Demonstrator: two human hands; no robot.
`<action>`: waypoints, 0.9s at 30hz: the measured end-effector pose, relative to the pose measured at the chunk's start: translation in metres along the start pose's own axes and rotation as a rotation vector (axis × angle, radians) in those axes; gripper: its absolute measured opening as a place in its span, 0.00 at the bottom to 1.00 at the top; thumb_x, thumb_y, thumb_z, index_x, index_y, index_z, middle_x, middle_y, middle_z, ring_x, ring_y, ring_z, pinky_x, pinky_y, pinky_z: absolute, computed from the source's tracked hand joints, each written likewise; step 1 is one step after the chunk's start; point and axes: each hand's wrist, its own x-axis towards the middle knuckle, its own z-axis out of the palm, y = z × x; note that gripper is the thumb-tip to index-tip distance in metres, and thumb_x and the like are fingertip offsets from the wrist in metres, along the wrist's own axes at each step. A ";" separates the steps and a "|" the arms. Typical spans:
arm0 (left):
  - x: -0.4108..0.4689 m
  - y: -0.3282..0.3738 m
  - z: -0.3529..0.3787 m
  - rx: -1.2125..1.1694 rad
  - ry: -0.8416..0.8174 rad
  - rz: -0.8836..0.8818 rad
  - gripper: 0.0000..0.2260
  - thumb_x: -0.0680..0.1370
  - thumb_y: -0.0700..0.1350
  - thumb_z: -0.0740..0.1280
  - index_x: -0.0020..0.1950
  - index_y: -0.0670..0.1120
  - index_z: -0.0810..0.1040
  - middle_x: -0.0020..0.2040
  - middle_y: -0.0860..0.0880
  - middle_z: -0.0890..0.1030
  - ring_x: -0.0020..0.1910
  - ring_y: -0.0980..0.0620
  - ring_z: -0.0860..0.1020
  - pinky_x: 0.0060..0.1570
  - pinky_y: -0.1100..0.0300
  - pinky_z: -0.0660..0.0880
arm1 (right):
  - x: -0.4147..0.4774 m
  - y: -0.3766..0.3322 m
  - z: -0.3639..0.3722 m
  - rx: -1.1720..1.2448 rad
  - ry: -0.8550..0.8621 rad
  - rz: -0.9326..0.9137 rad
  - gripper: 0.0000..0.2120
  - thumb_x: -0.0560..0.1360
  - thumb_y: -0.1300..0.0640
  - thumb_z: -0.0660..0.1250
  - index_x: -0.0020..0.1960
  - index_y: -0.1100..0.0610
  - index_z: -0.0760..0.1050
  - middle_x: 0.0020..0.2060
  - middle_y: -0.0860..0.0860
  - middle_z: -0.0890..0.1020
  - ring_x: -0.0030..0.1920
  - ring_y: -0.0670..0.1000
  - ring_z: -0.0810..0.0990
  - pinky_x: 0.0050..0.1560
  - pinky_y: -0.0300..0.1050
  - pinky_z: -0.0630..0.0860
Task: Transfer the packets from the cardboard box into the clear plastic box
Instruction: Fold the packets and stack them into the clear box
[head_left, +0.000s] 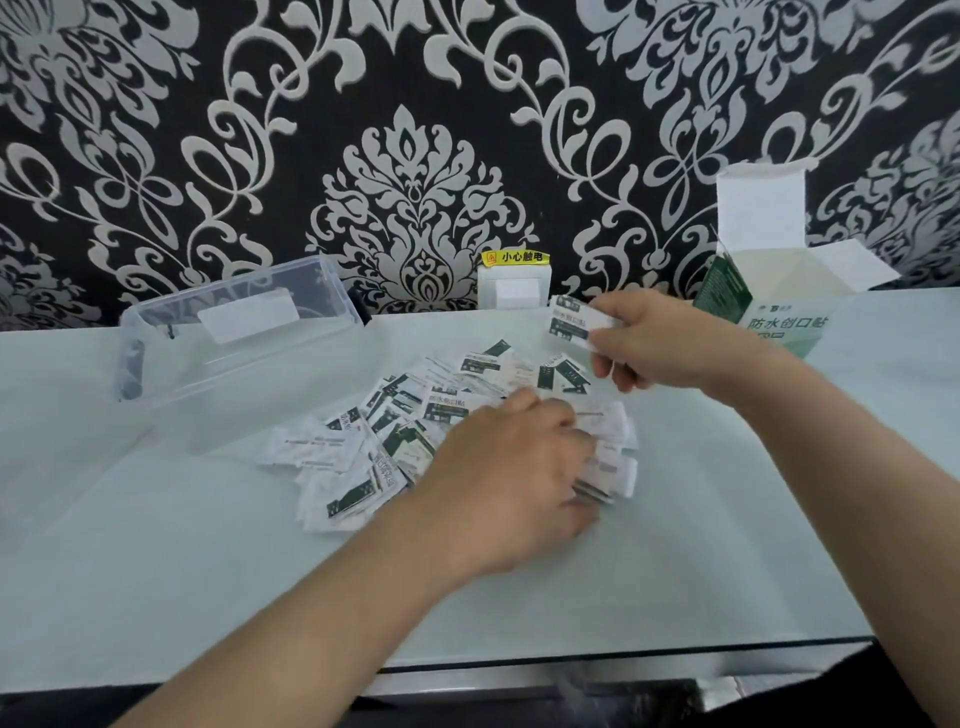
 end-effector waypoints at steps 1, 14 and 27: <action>0.001 0.003 0.008 0.068 0.004 0.000 0.20 0.77 0.58 0.62 0.66 0.50 0.75 0.65 0.51 0.72 0.63 0.50 0.66 0.60 0.52 0.69 | 0.002 0.001 0.004 -0.009 -0.012 -0.013 0.11 0.79 0.65 0.56 0.43 0.54 0.72 0.34 0.53 0.80 0.28 0.48 0.74 0.29 0.40 0.68; 0.002 0.002 0.018 0.262 0.207 0.182 0.08 0.66 0.44 0.70 0.45 0.47 0.81 0.40 0.51 0.78 0.40 0.49 0.76 0.35 0.58 0.71 | 0.001 0.008 0.022 0.010 -0.110 -0.053 0.08 0.79 0.66 0.55 0.49 0.62 0.73 0.37 0.58 0.81 0.31 0.52 0.79 0.33 0.42 0.77; 0.006 0.005 0.022 0.090 0.220 0.293 0.12 0.72 0.42 0.58 0.43 0.47 0.82 0.35 0.50 0.80 0.34 0.47 0.77 0.34 0.59 0.75 | -0.006 0.014 0.017 0.088 -0.167 -0.061 0.07 0.80 0.65 0.56 0.51 0.64 0.73 0.37 0.57 0.80 0.35 0.55 0.79 0.33 0.39 0.77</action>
